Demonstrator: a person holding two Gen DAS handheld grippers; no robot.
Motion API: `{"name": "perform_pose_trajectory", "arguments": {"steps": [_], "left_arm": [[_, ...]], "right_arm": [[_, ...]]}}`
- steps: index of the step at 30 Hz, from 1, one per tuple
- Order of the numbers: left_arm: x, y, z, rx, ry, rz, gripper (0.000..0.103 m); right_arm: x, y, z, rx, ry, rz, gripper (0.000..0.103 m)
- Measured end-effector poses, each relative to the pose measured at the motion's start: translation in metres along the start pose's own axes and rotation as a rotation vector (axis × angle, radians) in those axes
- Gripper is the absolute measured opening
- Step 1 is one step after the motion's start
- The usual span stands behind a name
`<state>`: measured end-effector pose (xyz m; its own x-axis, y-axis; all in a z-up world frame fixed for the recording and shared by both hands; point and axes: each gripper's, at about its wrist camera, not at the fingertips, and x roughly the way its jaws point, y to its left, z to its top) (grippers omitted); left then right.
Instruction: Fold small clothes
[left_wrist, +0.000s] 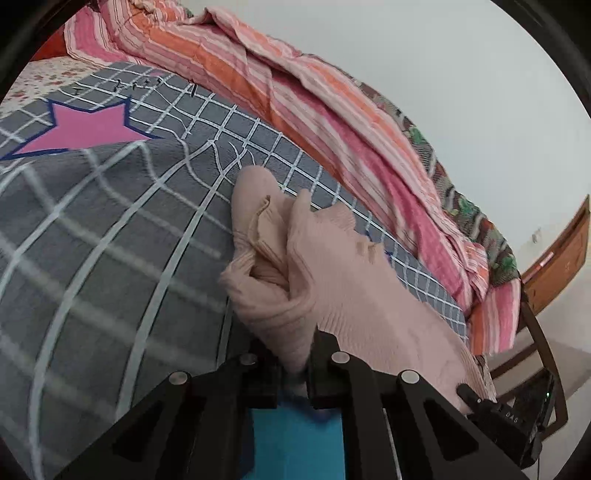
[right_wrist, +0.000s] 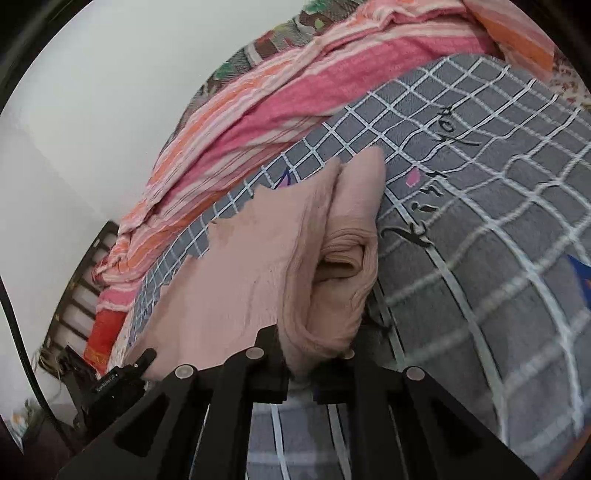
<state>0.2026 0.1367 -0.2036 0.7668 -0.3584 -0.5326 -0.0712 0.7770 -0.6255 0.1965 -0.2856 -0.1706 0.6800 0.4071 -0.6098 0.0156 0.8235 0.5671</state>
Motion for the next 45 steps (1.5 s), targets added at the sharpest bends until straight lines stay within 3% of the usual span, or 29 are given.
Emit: {"name": "perform_pose_trajectory", "arguments": {"steps": [8,10,18,21,23,25,33,40,45], "left_arm": [[-0.063,-0.003,-0.041,0.021,0.017,0.009,0.008],[-0.072,-0.004,-0.047,0.048,0.019,0.022,0.001],[-0.081,0.000,-0.049,0.100,0.058,0.128,0.005],[-0.087,-0.005,-0.043,0.137,0.034,0.152,0.021],[-0.091,-0.008,-0.039,0.151,0.017,0.125,0.044],[-0.090,-0.014,-0.031,0.163,-0.003,0.108,0.050],[-0.045,-0.040,0.012,0.204,0.010,0.035,0.050],[0.016,-0.060,0.058,0.231,0.019,0.056,0.048],[0.068,-0.070,0.080,0.253,0.075,0.076,0.048]], "right_arm": [[-0.073,0.009,-0.043,-0.080,-0.011,-0.039,0.007],[-0.087,0.012,-0.051,-0.103,-0.025,-0.057,0.000],[-0.107,0.017,-0.059,-0.139,-0.038,-0.117,0.003],[-0.105,0.019,-0.056,-0.156,-0.038,-0.142,0.017],[-0.102,0.020,-0.051,-0.164,-0.052,-0.150,0.034],[-0.096,0.023,-0.044,-0.170,-0.066,-0.150,0.037],[-0.041,0.045,0.011,-0.187,-0.110,-0.202,0.037],[0.014,0.053,0.063,-0.185,-0.102,-0.237,0.037],[0.047,0.048,0.090,-0.185,-0.066,-0.294,0.037]]}}
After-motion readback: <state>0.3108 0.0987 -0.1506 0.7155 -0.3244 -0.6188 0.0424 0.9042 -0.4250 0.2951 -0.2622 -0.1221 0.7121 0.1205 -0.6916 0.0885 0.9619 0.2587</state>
